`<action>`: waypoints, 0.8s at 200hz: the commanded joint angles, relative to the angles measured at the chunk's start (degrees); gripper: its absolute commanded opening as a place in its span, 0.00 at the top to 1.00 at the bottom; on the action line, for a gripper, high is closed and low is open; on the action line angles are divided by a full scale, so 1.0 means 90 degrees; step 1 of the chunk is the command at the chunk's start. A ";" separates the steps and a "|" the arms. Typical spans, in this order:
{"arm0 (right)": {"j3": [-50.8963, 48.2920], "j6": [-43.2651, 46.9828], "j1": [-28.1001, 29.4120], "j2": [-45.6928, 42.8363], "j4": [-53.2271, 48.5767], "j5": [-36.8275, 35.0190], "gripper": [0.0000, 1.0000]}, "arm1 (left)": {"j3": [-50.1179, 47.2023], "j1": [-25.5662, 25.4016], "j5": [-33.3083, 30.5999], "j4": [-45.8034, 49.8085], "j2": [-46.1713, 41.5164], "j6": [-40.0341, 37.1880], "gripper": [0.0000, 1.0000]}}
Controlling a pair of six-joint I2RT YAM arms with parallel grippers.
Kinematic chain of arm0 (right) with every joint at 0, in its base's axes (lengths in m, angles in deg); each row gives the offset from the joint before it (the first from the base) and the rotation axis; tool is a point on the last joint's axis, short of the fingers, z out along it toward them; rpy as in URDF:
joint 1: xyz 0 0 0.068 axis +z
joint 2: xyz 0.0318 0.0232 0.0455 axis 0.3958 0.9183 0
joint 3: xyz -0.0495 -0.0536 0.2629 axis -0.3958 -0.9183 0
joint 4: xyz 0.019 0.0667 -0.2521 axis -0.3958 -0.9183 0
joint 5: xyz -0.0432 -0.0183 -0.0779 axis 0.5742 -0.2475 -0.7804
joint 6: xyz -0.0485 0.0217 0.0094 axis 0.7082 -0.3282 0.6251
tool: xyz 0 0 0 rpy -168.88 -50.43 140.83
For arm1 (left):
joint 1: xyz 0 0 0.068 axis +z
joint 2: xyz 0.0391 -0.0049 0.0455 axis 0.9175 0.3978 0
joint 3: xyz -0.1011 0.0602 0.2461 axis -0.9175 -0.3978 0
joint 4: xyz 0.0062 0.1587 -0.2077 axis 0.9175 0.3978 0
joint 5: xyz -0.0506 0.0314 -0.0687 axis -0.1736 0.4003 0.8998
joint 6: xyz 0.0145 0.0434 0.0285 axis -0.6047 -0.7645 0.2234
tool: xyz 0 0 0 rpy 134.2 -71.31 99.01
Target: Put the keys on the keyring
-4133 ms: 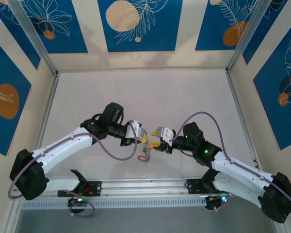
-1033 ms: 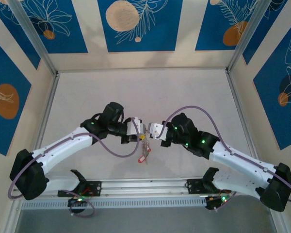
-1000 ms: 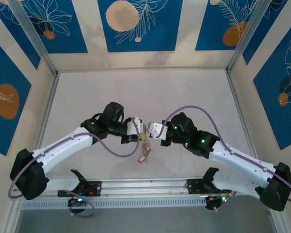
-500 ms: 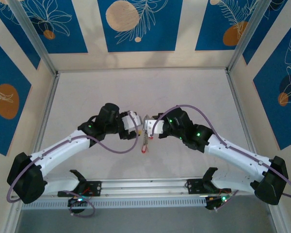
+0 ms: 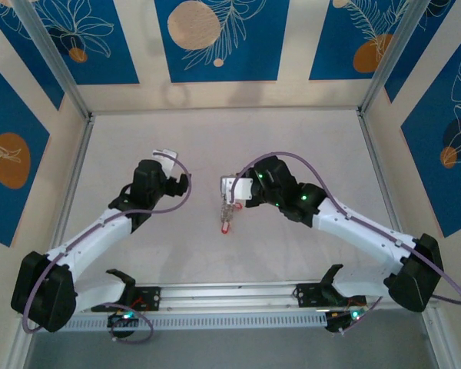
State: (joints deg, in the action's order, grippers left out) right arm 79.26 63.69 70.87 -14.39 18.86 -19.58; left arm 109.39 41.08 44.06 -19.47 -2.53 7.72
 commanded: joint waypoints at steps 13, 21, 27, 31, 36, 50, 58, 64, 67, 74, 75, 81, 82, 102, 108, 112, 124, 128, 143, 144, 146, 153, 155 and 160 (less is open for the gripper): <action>0.0498 -0.0611 0.0104 0.0550 0.0297 0.0310 1.00 | -0.0080 0.0200 -0.0690 -0.0248 -0.0110 0.0438 0.00; 0.0551 -0.0645 0.0124 0.0696 0.0411 0.0384 1.00 | -0.0087 0.0233 -0.0903 -0.0194 -0.0106 0.0566 0.00; 0.0604 -0.0678 0.0152 0.0800 0.0477 0.0480 1.00 | -0.0107 0.0255 -0.1036 -0.0173 -0.0118 0.0640 0.00; 0.0644 -0.0683 0.0150 0.0873 0.0507 0.0551 1.00 | -0.0122 0.0265 -0.1108 -0.0172 -0.0128 0.0677 0.00; 0.0716 -0.0706 0.0170 0.0960 0.0534 0.0632 1.00 | -0.0139 0.0274 -0.1186 -0.0185 -0.0134 0.0695 0.00; 0.0878 -0.0797 0.0169 0.1178 0.0596 0.0823 1.00 | -0.0195 0.0298 -0.1256 -0.0279 -0.0165 0.0664 0.00; 0.0897 -0.0849 0.0131 0.1259 0.0674 0.0944 1.00 | -0.0198 0.0311 -0.1248 -0.0304 -0.0159 0.0630 0.00; 0.0876 -0.0872 0.0098 0.1298 0.0745 0.1040 1.00 | -0.0197 0.0318 -0.1243 -0.0315 -0.0146 0.0614 0.00; 0.0862 -0.0886 0.0071 0.1317 0.0780 0.1097 1.00 | -0.0191 0.0319 -0.1247 -0.0314 -0.0145 0.0604 0.00; 0.0791 -0.0953 0.0010 0.1340 0.0853 0.1250 1.00 | -0.0205 0.0316 -0.1247 -0.0339 -0.0135 0.0584 0.00; 0.0781 -0.0953 -0.0005 0.1337 0.0868 0.1275 1.00 | -0.0206 0.0319 -0.1252 -0.0346 -0.0135 0.0582 0.00; 0.0674 -0.1003 -0.0067 0.1339 0.0940 0.1393 1.00 | -0.0223 0.0318 -0.1273 -0.0378 -0.0131 0.0584 0.00; 0.0658 -0.1008 -0.0073 0.1341 0.0955 0.1419 1.00 | -0.0225 0.0315 -0.1280 -0.0385 -0.0128 0.0586 0.00; 0.0216 -0.1094 -0.0255 0.1335 0.1187 0.1638 1.00 | -0.0228 0.0323 -0.1285 -0.0398 -0.0059 0.0609 0.00; 0.0094 -0.1104 -0.0296 0.1345 0.1219 0.1658 1.00 | -0.0216 0.0329 -0.1277 -0.0378 -0.0034 0.0619 0.00; 0.0021 -0.1119 -0.0318 0.1344 0.1224 0.1669 1.00 | -0.0215 0.0329 -0.1267 -0.0368 -0.0029 0.0632 0.00; -0.0202 -0.1148 -0.0361 0.1320 0.1235 0.1609 1.00 | -0.0242 0.0329 -0.1264 -0.0387 0.0002 0.0681 0.00; -0.0279 -0.1149 -0.0371 0.1306 0.1249 0.1572 1.00 | -0.0247 0.0328 -0.1265 -0.0391 0.0013 0.0686 0.00; -0.0527 -0.1124 -0.0433 0.1234 0.1268 0.1469 1.00 | -0.0245 0.0322 -0.1253 -0.0365 0.0080 0.0691 0.00; -0.0547 -0.1127 -0.0441 0.1230 0.1266 0.1462 1.00 | -0.0246 0.0326 -0.1255 -0.0364 0.0080 0.0694 0.00; -0.0575 -0.1129 -0.0447 0.1215 0.1259 0.1447 1.00 | -0.0246 0.0325 -0.1257 -0.0363 0.0089 0.0696 0.00; -0.0664 -0.1120 -0.0486 0.1175 0.1229 0.1401 1.00 | -0.0253 0.0330 -0.1261 -0.0362 0.0116 0.0699 0.00; -0.0684 -0.1120 -0.0500 0.1163 0.1213 0.1378 1.00 | -0.0248 0.0330 -0.1266 -0.0362 0.0125 0.0704 0.00; -0.0760 -0.1120 -0.0531 0.1124 0.1197 0.1342 1.00 | -0.0251 0.0329 -0.1265 -0.0362 0.0151 0.0711 0.00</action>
State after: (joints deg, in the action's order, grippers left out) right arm 74.88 54.58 66.95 -2.02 28.26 -7.82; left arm 108.06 43.31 33.61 -21.39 -2.14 13.01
